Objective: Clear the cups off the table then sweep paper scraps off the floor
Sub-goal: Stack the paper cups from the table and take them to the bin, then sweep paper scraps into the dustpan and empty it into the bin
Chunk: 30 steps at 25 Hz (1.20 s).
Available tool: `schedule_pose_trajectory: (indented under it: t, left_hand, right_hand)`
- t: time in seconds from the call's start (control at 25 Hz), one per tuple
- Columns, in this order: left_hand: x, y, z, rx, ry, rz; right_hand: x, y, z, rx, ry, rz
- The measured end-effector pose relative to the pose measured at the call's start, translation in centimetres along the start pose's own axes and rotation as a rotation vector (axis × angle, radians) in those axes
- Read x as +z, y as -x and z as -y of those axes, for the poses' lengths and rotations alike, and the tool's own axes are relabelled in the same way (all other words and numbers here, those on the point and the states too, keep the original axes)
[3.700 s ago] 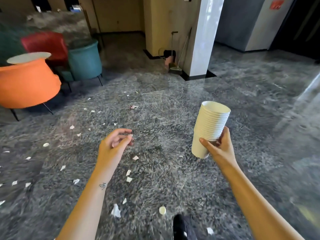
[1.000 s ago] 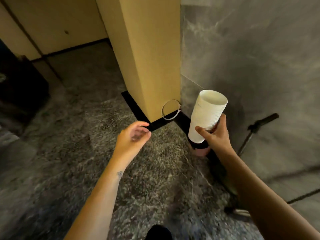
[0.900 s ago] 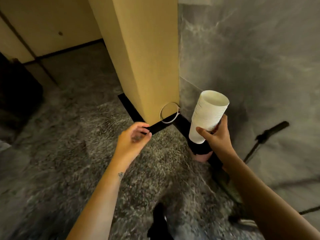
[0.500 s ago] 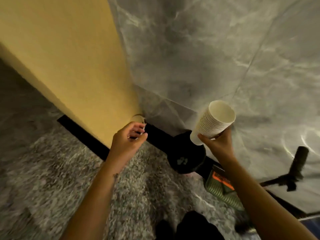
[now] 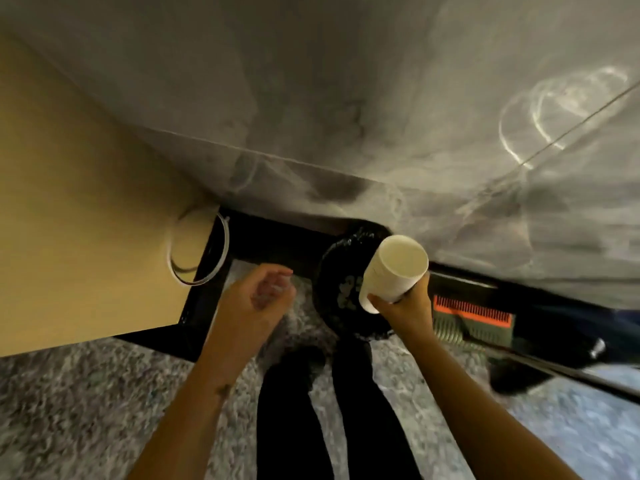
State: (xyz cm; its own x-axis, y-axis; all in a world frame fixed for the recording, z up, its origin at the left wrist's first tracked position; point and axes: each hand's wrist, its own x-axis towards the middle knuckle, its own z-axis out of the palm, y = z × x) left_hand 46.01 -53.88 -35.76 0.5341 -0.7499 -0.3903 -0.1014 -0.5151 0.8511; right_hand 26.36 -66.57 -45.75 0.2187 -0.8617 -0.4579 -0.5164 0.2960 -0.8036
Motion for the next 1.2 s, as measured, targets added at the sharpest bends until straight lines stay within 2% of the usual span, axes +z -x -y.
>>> schedule_pose_trajectory:
  t: [0.16, 0.32, 0.52, 0.72, 0.88, 1.2]
  left_hand:
    - [-0.2, -3.4, 2.2, -0.036, -0.013, 0.149]
    - [-0.2, -4.9, 0.5, 0.006, -0.087, 0.276]
    - [0.1, -3.8, -5.8, 0.226, -0.148, 0.403]
    - [2.6, -0.5, -13.3, 0.358, -0.091, 0.558]
    - [5.9, 3.4, -20.0, 0.565, -0.076, 0.65]
    - [16.0, 11.1, -30.8, 0.852, -0.061, 0.798]
  right_hand:
    - [2.5, -0.8, -2.2, 0.053, 0.001, -0.096]
    - [1.4, 1.5, -1.7, 0.086, -0.025, -0.277]
    - [-2.3, 6.0, 3.1, 0.052, -0.071, -0.529]
    - [-8.0, 11.0, 8.8, -0.057, -0.183, -0.684]
    - [-15.0, 16.0, 12.4, -0.162, -0.21, -0.856]
    - [-29.8, 22.6, 12.8, -0.29, -0.23, -1.121]
